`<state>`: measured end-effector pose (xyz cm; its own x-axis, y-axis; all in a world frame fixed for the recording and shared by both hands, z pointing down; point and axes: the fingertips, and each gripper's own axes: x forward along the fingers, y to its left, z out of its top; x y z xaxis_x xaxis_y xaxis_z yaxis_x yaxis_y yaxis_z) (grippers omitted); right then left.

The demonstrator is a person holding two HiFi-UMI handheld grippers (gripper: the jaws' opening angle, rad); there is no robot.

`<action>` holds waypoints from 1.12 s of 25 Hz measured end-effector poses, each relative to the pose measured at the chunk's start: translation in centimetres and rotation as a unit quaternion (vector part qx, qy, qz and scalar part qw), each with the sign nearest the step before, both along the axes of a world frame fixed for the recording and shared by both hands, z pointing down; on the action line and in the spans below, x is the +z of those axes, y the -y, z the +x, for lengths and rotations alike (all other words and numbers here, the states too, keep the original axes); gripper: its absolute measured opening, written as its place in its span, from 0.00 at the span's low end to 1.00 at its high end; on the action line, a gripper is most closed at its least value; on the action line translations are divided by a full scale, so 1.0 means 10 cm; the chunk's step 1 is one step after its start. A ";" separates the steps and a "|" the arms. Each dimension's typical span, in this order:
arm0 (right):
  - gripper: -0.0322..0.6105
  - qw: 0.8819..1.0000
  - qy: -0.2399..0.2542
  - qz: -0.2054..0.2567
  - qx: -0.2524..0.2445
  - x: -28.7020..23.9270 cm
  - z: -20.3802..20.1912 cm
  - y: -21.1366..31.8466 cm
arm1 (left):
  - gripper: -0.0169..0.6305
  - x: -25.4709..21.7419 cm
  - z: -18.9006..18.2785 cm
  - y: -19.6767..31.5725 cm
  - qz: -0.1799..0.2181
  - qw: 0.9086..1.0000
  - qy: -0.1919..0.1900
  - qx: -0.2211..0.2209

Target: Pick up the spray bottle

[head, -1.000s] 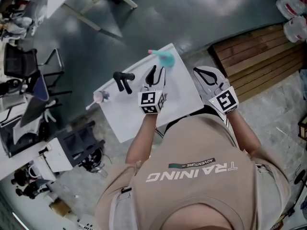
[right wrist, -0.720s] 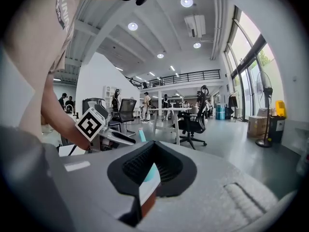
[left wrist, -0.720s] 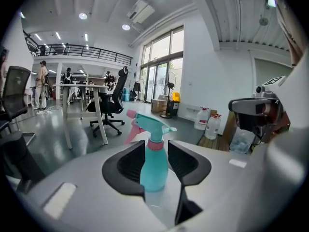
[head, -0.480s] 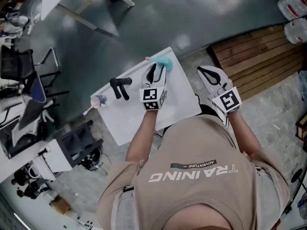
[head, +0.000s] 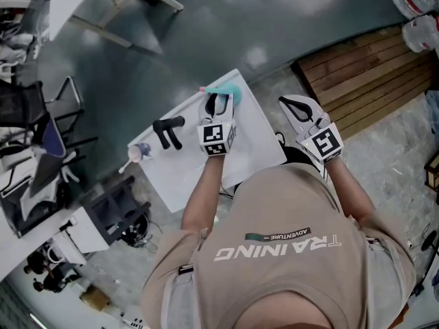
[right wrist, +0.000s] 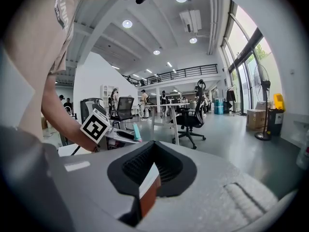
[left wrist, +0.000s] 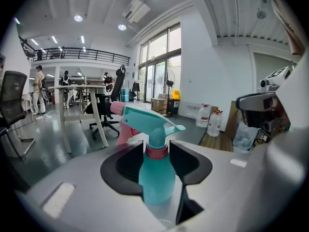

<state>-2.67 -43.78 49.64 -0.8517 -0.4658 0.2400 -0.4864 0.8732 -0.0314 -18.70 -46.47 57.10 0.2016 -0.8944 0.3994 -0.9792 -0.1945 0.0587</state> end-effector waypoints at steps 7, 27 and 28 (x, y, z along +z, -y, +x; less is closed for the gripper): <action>0.05 1.000 -0.008 -0.006 -0.002 0.05 0.01 -0.02 | 0.29 -0.04 0.00 0.07 0.033 0.999 -0.002 -0.003; 0.05 1.000 0.005 -0.002 -0.011 -0.05 -0.06 -0.21 | 0.26 -0.30 -0.11 -0.28 0.044 0.999 0.018 -0.022; 0.05 1.000 0.005 -0.001 -0.012 -0.06 -0.08 -0.23 | 0.26 -0.33 -0.12 -0.33 0.044 0.999 0.018 -0.025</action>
<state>-3.45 -41.46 49.05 -0.8653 -0.4445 0.2319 -0.4646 0.8847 -0.0378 -19.93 -43.19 53.85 0.1437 -0.9350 0.3243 -0.9888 -0.1489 0.0089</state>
